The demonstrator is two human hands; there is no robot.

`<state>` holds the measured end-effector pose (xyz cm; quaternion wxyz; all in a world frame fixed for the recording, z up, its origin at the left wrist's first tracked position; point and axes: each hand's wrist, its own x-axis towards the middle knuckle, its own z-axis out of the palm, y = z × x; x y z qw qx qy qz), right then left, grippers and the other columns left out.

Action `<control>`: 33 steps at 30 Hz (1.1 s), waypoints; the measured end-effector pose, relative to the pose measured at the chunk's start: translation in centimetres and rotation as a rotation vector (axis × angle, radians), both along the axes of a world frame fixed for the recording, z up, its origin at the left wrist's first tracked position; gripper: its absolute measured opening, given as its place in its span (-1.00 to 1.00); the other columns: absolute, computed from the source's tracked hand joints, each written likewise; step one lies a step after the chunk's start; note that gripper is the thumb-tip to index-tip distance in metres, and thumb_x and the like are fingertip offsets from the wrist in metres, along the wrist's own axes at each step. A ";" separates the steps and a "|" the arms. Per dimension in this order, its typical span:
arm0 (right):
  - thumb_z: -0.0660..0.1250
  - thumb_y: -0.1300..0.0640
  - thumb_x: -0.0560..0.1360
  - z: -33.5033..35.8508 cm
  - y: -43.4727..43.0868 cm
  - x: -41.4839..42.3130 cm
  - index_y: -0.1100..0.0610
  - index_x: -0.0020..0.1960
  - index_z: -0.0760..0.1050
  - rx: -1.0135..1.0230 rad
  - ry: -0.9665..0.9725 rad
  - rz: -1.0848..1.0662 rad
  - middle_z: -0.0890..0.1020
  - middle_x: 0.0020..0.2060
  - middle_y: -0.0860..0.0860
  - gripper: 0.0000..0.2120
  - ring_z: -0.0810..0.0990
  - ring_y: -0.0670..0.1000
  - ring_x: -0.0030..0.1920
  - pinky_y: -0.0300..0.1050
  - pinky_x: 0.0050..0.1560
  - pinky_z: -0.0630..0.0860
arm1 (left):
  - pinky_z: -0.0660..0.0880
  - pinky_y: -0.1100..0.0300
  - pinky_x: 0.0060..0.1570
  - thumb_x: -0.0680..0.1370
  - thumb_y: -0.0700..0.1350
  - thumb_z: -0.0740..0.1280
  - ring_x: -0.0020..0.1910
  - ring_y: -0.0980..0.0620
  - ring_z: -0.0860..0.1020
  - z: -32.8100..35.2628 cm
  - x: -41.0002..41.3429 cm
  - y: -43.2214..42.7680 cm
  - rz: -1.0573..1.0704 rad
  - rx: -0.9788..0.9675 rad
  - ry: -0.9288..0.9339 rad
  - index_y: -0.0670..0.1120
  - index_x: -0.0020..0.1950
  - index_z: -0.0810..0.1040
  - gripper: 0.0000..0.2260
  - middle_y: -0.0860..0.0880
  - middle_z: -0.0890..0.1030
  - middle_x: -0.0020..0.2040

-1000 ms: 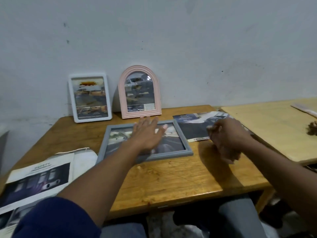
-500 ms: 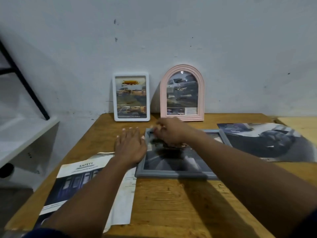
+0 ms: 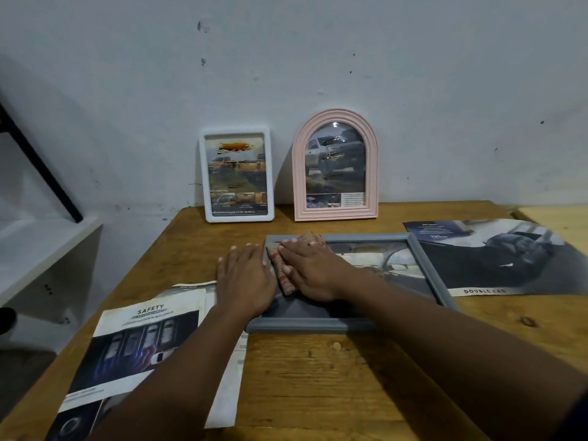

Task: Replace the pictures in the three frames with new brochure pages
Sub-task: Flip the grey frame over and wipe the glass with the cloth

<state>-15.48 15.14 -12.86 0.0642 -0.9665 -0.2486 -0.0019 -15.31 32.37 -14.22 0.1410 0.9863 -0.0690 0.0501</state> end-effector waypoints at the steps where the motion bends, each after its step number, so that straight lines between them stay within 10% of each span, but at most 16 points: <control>1: -0.05 -0.08 0.69 0.0 0.1 0.1 0.16 0.62 0.03 -0.015 0.031 -0.033 0.07 0.60 0.11 -0.43 -0.01 0.07 0.60 0.03 0.55 -0.08 | -0.06 -0.14 0.58 0.70 -0.03 0.02 0.63 -0.14 0.00 0.0 -0.1 0.0 -0.010 0.008 -0.008 -0.05 0.65 0.13 -0.51 -0.06 0.14 0.65; 33: -0.13 -0.16 0.64 -0.1 -7.1 -6.2 0.26 0.60 -0.20 -0.038 0.167 -0.666 -0.14 0.60 0.21 -0.30 -0.18 0.19 0.59 0.11 0.55 -0.19 | -0.20 -0.12 0.55 0.72 0.09 -0.12 0.64 -0.08 -0.13 0.0 0.0 -0.6 -0.086 0.018 0.077 -0.03 0.67 0.05 -0.48 0.00 0.03 0.67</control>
